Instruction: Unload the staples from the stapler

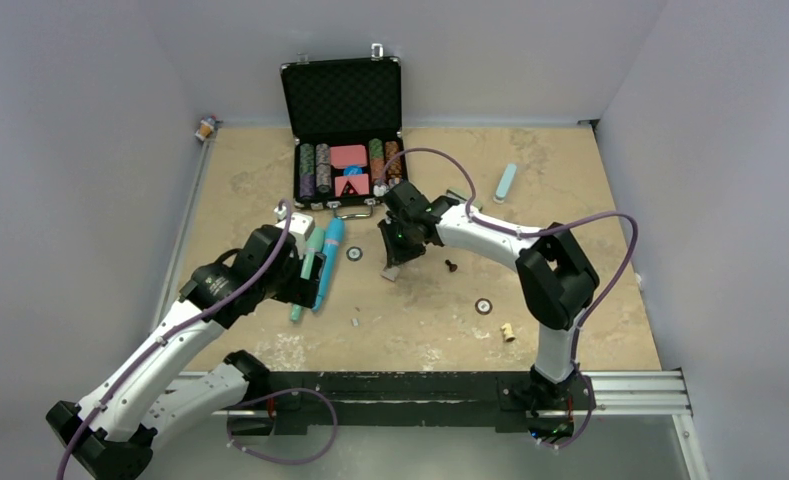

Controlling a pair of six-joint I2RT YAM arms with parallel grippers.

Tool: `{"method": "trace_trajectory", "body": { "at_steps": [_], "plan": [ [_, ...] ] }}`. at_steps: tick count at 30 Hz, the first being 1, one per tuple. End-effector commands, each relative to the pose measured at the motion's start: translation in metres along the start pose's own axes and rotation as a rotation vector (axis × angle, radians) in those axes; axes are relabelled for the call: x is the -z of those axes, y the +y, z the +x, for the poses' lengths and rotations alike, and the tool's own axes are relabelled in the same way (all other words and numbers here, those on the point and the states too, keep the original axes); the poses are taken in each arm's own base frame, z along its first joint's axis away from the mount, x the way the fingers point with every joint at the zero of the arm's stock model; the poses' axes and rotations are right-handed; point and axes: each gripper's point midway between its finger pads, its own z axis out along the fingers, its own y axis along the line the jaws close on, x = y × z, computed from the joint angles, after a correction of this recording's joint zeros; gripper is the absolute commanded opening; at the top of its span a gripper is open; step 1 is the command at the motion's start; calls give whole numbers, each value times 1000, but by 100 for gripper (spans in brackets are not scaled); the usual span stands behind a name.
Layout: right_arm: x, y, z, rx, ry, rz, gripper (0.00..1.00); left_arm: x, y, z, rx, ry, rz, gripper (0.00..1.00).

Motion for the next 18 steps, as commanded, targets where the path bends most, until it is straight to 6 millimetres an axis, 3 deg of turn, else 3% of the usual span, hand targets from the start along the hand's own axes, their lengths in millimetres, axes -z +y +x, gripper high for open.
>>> {"method": "trace_trajectory", "body": {
  "at_steps": [1,8,18],
  "plan": [
    [9,6,-28,102,-90,-3,0,2,1,-7,10,-27,-2,94],
    [-3,-5,-21,158,-77,33,0,2,1,-7,9,-26,-2,94],
    [-12,-1,-8,173,-58,-12,0,2,1,-8,10,-28,-1,94]
  ]
}}
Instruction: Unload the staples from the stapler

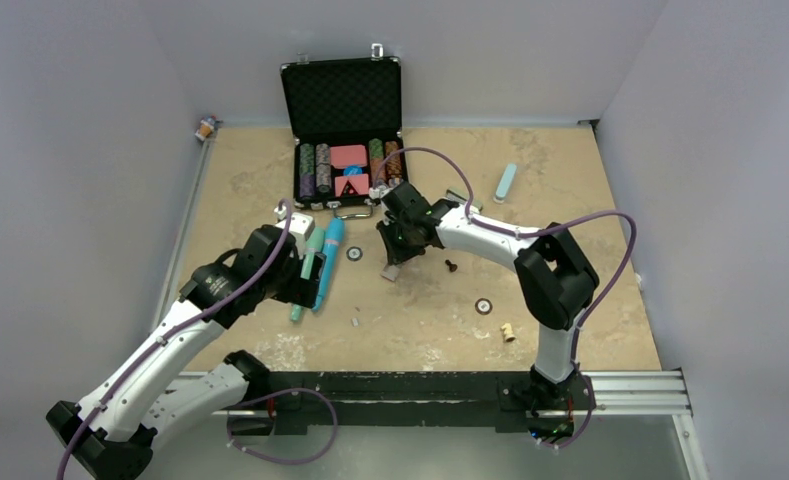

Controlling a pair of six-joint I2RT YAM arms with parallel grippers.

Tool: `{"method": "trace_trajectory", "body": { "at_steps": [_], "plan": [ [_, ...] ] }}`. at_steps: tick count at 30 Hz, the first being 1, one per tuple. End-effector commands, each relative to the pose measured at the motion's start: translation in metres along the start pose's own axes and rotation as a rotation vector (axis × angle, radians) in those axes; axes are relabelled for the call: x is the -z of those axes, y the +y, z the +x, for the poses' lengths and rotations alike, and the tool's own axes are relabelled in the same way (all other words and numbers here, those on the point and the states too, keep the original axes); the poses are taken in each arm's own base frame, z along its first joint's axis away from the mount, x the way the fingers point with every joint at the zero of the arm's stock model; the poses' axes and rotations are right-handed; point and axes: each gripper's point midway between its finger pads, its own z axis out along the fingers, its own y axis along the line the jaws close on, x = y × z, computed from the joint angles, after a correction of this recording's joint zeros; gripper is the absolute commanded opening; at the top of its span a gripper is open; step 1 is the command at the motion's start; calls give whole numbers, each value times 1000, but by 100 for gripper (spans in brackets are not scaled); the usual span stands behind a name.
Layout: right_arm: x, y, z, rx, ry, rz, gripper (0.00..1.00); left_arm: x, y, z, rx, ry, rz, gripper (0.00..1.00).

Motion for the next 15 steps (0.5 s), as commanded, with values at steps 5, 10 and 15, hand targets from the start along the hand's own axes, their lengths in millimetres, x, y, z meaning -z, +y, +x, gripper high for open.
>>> {"method": "trace_trajectory", "body": {
  "at_steps": [5,10,15],
  "plan": [
    [-10,3,6,33,-3,-18,0,2,1,-7,10,-27,-1,94],
    [-15,3,9,27,5,-15,5,2,1,-7,10,-27,-1,94],
    [-16,5,7,19,1,-26,22,2,1,-8,11,-27,-1,94]
  ]
}}
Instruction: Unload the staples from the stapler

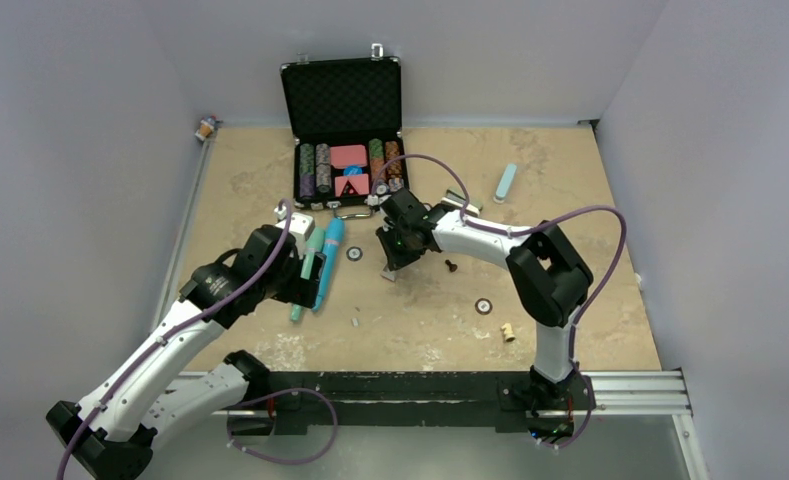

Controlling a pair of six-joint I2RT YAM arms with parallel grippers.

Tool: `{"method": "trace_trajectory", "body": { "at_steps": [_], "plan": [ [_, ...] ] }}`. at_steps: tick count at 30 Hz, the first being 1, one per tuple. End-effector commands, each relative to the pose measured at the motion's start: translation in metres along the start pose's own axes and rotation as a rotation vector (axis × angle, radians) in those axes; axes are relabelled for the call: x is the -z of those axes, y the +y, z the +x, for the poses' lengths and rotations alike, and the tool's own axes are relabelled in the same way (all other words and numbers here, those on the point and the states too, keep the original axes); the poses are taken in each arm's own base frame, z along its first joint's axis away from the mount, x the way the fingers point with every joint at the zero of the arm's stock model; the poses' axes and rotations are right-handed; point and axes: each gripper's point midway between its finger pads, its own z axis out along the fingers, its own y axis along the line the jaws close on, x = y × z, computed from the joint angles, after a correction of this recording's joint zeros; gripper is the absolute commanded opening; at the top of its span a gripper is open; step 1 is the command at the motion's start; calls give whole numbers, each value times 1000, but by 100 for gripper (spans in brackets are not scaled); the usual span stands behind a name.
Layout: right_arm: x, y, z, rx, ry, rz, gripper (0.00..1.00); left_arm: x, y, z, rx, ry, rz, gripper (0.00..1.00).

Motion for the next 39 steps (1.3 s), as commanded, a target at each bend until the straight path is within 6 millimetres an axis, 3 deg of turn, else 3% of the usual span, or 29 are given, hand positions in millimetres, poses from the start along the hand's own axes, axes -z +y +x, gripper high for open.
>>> {"method": "trace_trajectory", "body": {
  "at_steps": [1,7,12,18,30,33,37,39],
  "plan": [
    [0,8,-7,10,-25,-29,26,2,0,-8,10,-28,0,94],
    [4,10,-10,10,-34,-33,42,2,1,-7,10,-27,-1,94],
    [16,13,-18,7,-51,-40,43,2,0,-8,10,-29,0,94],
    [47,31,-33,-17,-97,-99,45,2,1,-8,11,-30,-1,94],
    [91,52,-2,-160,-36,-136,46,3,1,-7,10,-32,0,95],
    [102,59,-2,-167,-52,-151,53,5,2,-8,16,-43,-3,95],
    [111,72,-1,-162,-64,-168,84,8,5,-9,26,-64,-12,100],
    [108,78,3,-166,-52,-162,87,8,5,-9,28,-66,-15,100]
  ]
}}
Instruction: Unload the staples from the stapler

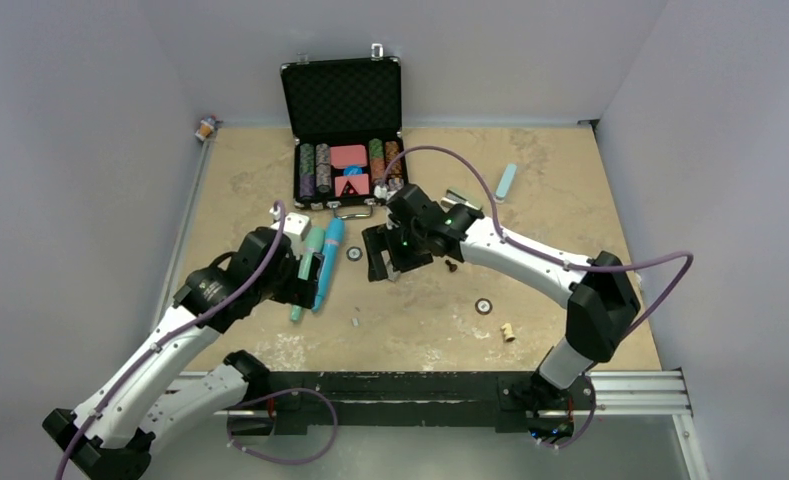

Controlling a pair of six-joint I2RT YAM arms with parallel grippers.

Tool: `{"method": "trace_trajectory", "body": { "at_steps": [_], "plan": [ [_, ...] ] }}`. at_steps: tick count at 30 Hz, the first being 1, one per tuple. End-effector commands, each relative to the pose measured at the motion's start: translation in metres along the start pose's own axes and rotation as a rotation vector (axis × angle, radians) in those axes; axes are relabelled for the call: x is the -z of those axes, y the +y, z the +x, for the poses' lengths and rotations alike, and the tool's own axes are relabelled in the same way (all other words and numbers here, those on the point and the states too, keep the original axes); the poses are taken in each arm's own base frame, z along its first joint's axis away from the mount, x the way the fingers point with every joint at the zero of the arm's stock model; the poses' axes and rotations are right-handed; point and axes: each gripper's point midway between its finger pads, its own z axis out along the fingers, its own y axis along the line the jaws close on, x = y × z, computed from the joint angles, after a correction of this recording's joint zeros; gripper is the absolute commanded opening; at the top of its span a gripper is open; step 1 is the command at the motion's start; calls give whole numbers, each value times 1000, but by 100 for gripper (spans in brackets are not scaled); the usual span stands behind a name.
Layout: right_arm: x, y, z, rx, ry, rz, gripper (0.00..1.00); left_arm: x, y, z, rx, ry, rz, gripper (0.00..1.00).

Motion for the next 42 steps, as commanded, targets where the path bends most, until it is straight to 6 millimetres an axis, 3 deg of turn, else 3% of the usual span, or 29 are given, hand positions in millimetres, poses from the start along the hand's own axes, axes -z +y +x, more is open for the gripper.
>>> {"method": "trace_trajectory", "body": {
  "at_steps": [1,5,9,16,21,33,42],
  "plan": [
    [4,22,10,-17,9,-15,86,3,4,-7,23,-38,-21,100],
    [-16,34,29,-21,51,35,85,4,6,-7,27,-42,-27,100],
    [-45,44,63,-33,149,81,82,6,7,-7,32,-53,-29,100],
    [-79,64,87,21,201,117,77,10,10,-9,46,-82,-38,100],
    [-85,69,83,8,194,128,74,10,10,-8,43,-76,-37,100],
    [-108,56,78,33,186,230,60,10,9,-9,41,-79,-34,100],
    [-115,52,82,36,195,240,43,12,13,-9,51,-93,-54,100]
  ]
}}
